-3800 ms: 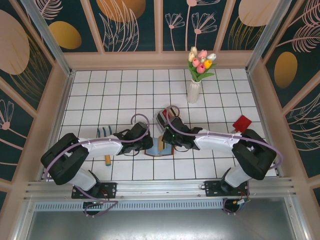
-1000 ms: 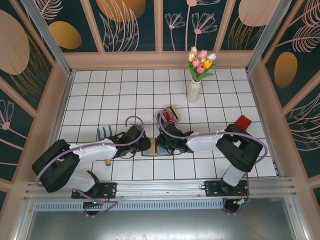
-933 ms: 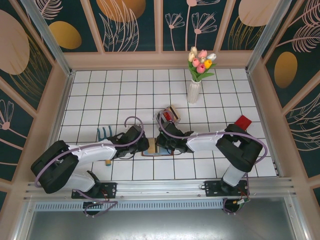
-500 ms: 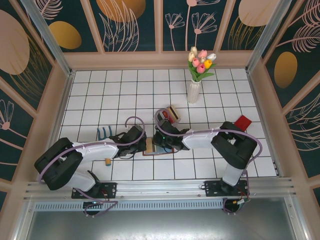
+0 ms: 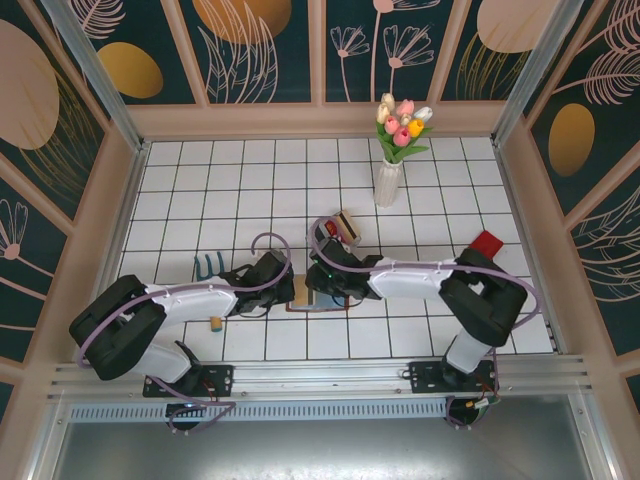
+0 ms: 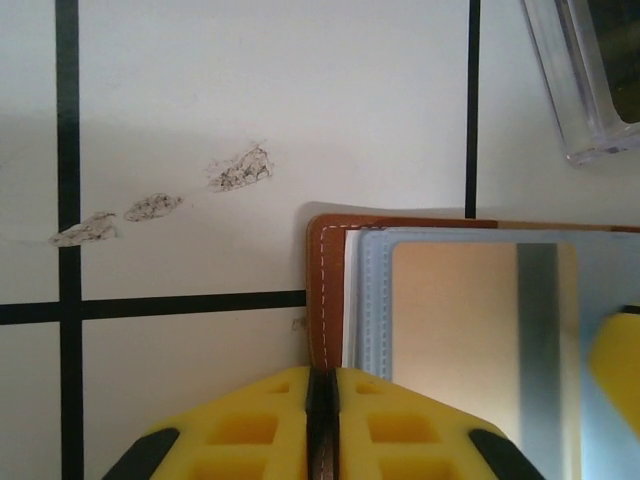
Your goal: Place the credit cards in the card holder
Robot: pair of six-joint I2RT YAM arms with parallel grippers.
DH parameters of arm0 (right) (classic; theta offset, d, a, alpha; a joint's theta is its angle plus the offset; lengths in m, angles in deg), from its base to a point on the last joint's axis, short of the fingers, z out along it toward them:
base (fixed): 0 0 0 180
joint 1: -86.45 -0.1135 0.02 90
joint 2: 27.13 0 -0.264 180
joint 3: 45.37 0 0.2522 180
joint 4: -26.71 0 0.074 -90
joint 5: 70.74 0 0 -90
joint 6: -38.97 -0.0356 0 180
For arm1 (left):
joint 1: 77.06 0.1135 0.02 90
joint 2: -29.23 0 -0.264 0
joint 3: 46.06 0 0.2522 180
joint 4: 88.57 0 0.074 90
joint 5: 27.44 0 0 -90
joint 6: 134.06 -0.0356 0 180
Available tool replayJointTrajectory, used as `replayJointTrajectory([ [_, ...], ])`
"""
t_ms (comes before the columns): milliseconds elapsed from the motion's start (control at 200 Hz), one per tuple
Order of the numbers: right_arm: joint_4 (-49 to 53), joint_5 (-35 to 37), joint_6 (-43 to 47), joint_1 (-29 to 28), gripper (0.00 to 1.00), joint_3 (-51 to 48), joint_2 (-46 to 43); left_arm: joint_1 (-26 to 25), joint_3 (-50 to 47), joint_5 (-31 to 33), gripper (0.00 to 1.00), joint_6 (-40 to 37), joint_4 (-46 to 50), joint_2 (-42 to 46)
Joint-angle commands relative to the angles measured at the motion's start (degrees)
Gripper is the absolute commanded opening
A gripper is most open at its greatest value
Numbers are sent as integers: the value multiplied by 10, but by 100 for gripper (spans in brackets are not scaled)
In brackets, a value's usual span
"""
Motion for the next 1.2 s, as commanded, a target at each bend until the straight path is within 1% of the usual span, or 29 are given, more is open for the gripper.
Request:
replayJointTrajectory([
  [0, 68, 57, 17, -2, 38, 22, -32, -2, 5, 12, 18, -3, 19, 12],
  [30, 83, 70, 18, -3, 42, 28, -36, -3, 4, 14, 20, -3, 19, 19],
  [100, 102, 91, 20, -3, 42, 35, -42, -3, 5, 21, 23, -3, 26, 35],
  [170, 116, 115, 16, -3, 42, 36, -51, -3, 6, 30, 32, -4, 34, 49],
  [220, 120, 131, 12, -4, 43, 33, -60, -3, 7, 36, 33, -6, 38, 58],
  [285, 126, 153, 6, -4, 48, 28, -75, -3, 12, 48, 37, -11, 52, 66],
  [350, 138, 176, 3, -3, 48, 25, -93, -3, 17, 59, 43, -14, 64, 72],
  [450, 160, 209, 9, 3, 53, 18, -127, -3, 22, 72, 47, -17, 69, 76],
  [520, 164, 209, 28, 19, 53, 11, -147, -3, 34, 78, 51, -19, 76, 72],
  [671, 142, 166, 100, 83, 52, 2, -183, -2, 54, 90, 54, -19, 89, 66],
  [731, 137, 153, 135, 102, 52, 11, -186, 2, 56, 91, 58, -17, 87, 69],
  [761, 133, 144, 155, 111, 52, 18, -180, 6, 56, 86, 58, -17, 82, 70],
  [821, 123, 104, 206, 127, 53, 38, -155, 15, 57, 74, 59, -19, 74, 68],
  [896, 150, 99, 242, 127, 52, 90, -102, 29, 59, 57, 61, -21, 63, 66],
  [956, 168, 87, 273, 126, 46, 132, -55, 38, 63, 42, 62, -23, 54, 60],
  [996, 180, 87, 286, 123, 44, 159, -25, 45, 66, 34, 62, -25, 49, 56],
  [1071, 194, 83, 309, 116, 43, 202, 22, 55, 75, 19, 63, -26, 42, 47],
  [1101, 204, 91, 317, 112, 42, 222, 46, 58, 78, 15, 63, -27, 40, 45],
  [1191, 231, 117, 334, 100, 42, 273, 97, 66, 80, 10, 64, -25, 36, 41],
])
